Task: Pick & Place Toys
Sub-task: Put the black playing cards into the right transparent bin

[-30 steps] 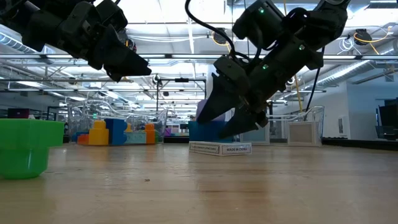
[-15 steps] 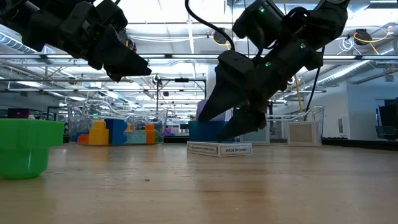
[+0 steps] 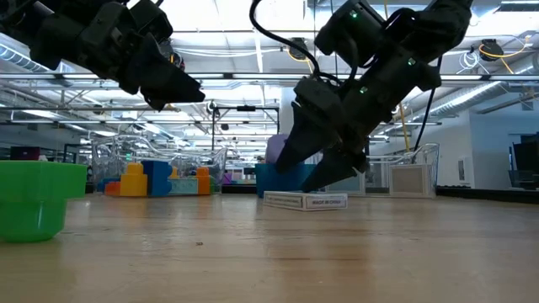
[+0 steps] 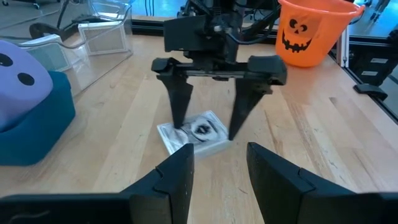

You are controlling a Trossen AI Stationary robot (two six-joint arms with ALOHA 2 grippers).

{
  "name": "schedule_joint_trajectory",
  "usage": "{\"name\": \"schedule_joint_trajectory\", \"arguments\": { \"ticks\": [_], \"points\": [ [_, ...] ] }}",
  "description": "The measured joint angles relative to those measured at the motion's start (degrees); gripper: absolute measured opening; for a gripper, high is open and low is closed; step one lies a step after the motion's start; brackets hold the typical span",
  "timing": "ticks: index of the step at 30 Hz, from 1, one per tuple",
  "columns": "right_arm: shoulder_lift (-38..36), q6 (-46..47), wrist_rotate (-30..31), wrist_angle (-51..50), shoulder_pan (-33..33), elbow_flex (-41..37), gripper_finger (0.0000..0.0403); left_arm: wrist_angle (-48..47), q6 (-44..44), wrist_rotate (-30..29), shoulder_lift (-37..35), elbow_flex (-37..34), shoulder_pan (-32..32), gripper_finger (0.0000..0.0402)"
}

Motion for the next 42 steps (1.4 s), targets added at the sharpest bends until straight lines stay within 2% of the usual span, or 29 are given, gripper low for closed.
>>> {"name": "schedule_joint_trajectory", "arguments": {
  "ticks": [14, 21, 30, 42],
  "points": [
    [-1.20, -1.59, 1.46, 3.01, -0.08, -0.26, 0.0396, -0.02, -1.86, 1.53, 0.00, 0.00, 0.00, 0.0152],
    [-2.38, 2.20, 11.31, -1.04, 1.42, -0.16, 0.0396, -0.02, -1.64, 1.55, 0.03, 0.00, 0.00, 0.0152],
    [-2.38, 4.10, 17.54, -1.57, 3.90, -0.15, 0.0396, 0.00, -1.59, 1.55, 0.03, 0.00, 0.00, 0.0152],
    [-0.68, 8.11, 17.97, -2.55, 4.62, -0.07, 0.0396, -0.02, -1.45, 1.02, 0.03, 0.00, 0.00, 0.0152]
  ]
}}
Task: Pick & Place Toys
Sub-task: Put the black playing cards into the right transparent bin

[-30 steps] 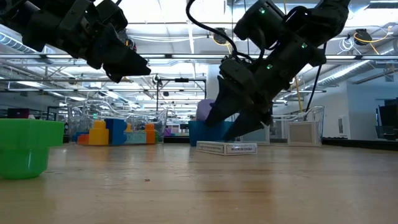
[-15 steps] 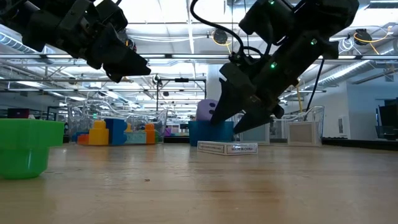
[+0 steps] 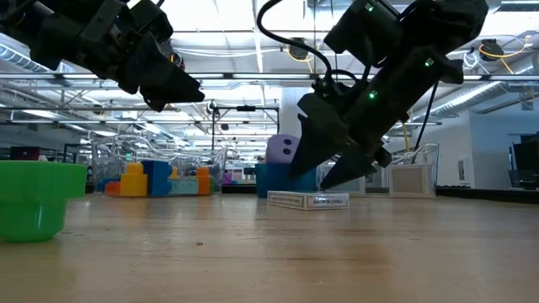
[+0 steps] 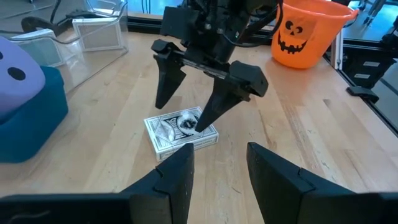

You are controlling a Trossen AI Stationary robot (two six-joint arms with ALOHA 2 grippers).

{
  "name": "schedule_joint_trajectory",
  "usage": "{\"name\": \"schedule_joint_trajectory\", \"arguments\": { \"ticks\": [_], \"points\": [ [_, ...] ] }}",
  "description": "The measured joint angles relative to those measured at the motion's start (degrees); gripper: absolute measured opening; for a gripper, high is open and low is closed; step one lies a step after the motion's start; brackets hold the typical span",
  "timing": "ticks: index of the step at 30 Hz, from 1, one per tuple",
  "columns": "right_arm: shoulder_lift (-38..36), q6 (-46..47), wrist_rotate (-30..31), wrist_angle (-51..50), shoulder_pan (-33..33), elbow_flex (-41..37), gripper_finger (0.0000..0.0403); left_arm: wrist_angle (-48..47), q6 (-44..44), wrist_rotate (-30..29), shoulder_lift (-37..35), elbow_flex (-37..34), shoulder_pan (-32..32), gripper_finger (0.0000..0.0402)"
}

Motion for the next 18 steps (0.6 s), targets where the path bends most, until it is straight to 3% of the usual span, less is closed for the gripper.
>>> {"name": "schedule_joint_trajectory", "arguments": {
  "ticks": [18],
  "points": [
    [0.00, 0.18, 1.49, -4.70, 1.45, 0.02, 0.0396, 0.01, -0.02, -0.06, 0.09, 0.00, 0.00, 0.0152]
  ]
}}
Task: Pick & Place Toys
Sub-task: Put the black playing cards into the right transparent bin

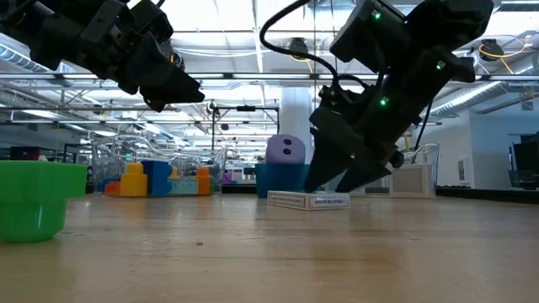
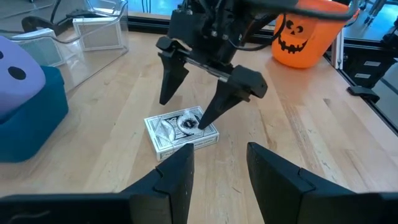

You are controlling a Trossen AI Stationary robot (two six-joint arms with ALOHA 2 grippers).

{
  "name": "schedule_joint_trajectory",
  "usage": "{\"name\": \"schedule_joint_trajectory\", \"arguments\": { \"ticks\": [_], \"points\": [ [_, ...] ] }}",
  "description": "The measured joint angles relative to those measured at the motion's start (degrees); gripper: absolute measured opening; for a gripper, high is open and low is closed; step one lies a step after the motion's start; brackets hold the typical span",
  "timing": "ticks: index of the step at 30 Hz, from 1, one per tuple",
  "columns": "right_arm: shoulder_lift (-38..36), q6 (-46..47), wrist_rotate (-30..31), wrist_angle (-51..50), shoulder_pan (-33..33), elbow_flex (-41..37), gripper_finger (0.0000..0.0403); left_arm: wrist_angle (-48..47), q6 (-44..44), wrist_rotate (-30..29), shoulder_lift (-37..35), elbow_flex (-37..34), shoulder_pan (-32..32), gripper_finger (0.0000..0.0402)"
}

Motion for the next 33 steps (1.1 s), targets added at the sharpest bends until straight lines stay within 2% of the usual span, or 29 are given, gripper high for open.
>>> {"name": "schedule_joint_trajectory", "arguments": {
  "ticks": [13, 19, 29, 33],
  "points": [
    [-0.22, 1.89, 6.21, -12.22, -0.35, 0.20, 0.0396, -0.03, -0.02, -0.02, 0.00, 0.00, 0.00, 0.0152],
    [-0.26, 1.56, 6.48, -16.59, -1.67, 0.22, 0.0396, -0.85, -0.04, -0.02, 0.00, 0.00, 0.00, 0.0152],
    [-4.42, -2.58, 5.57, -15.07, -1.99, -0.18, 0.0396, -1.28, 0.02, -0.07, 0.00, 0.00, 0.00, 0.0152],
    [-5.27, -5.90, 4.08, -9.73, -1.95, -0.11, 0.0396, -1.24, 0.22, -0.11, 0.00, 0.00, 0.02, 0.0152]
  ]
}}
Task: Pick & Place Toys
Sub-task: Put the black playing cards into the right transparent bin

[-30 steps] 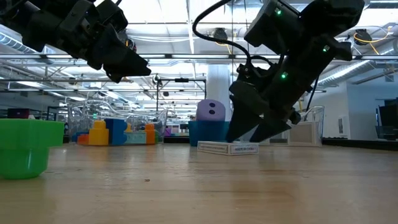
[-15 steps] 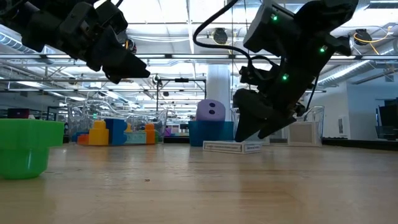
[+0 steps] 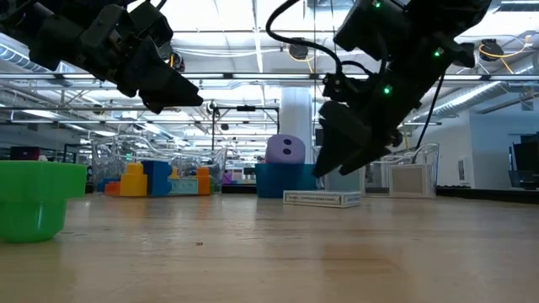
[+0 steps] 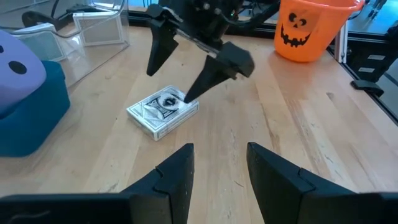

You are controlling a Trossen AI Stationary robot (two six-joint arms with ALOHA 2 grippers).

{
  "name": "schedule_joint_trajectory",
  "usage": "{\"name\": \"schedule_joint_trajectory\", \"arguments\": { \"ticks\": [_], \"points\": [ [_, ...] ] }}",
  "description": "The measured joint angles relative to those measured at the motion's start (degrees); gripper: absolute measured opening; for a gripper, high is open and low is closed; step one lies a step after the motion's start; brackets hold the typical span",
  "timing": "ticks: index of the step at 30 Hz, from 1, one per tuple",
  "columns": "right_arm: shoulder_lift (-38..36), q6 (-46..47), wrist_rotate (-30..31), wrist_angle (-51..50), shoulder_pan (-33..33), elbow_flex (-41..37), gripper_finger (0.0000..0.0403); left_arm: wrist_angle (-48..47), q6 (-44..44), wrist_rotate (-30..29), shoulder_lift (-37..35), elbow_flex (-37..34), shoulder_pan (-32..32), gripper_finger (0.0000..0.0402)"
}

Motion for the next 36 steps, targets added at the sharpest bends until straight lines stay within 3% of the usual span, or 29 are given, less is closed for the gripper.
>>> {"name": "schedule_joint_trajectory", "arguments": {
  "ticks": [12, 28, 36],
  "points": [
    [4.27, -3.34, -0.24, 6.24, -0.09, 0.04, 0.0396, -0.02, -0.02, -0.98, 0.00, 0.00, 0.04, 0.0152],
    [6.27, -3.22, -0.23, 3.05, -2.47, 0.07, 0.0396, -0.11, -0.04, -1.02, 0.00, 0.00, 0.04, 0.0152],
    [6.01, -6.36, -5.72, 2.37, -4.08, 0.22, 0.0396, -0.59, -0.04, -1.02, 0.00, 0.00, 0.04, 0.0152]
  ]
}}
